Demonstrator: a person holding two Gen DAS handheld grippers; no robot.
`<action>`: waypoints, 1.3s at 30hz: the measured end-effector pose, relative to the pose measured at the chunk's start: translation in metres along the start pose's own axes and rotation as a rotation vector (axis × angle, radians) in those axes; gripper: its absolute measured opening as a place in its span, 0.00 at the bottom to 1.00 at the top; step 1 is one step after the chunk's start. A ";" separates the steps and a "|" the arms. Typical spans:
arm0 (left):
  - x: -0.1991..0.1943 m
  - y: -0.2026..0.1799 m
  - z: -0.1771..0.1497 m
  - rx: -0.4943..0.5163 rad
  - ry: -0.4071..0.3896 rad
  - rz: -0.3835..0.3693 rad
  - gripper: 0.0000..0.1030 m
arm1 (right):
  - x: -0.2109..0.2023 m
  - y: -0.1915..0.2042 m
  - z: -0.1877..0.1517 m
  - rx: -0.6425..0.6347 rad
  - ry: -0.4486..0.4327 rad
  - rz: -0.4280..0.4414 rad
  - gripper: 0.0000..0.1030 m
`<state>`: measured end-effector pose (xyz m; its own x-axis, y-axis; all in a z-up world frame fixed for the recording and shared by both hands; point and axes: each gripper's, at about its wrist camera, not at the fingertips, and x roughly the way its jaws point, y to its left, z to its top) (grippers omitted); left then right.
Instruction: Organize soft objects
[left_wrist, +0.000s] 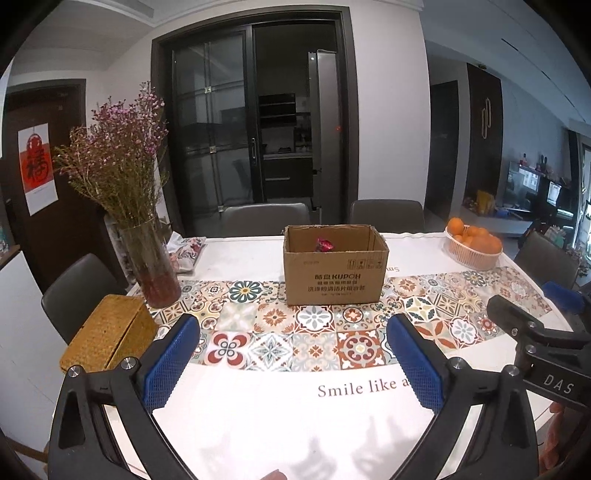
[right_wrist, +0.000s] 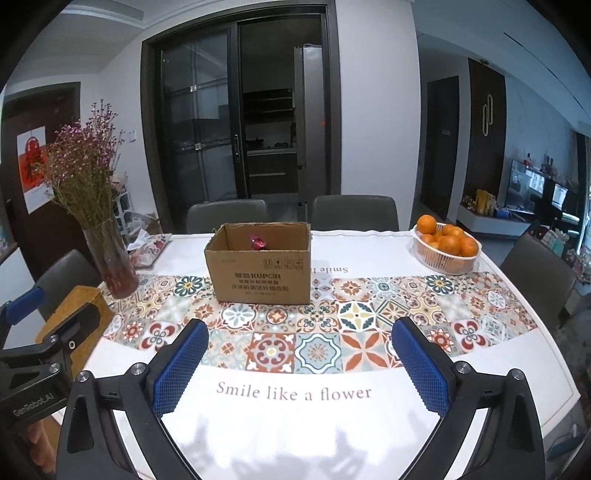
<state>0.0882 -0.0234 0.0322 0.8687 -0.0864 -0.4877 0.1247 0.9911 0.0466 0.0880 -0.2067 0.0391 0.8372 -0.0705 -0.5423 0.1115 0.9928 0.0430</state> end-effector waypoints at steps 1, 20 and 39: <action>-0.002 0.000 -0.001 0.001 -0.004 0.000 1.00 | -0.004 -0.001 -0.002 -0.004 -0.004 -0.002 0.98; -0.038 -0.006 -0.011 0.006 -0.051 0.016 1.00 | -0.037 -0.007 -0.015 -0.019 -0.036 0.008 0.98; -0.035 -0.011 -0.014 0.019 -0.039 0.017 1.00 | -0.037 -0.012 -0.021 -0.016 -0.018 0.003 0.98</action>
<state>0.0490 -0.0301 0.0365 0.8885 -0.0742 -0.4529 0.1188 0.9904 0.0709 0.0443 -0.2140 0.0413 0.8468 -0.0693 -0.5274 0.1008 0.9944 0.0312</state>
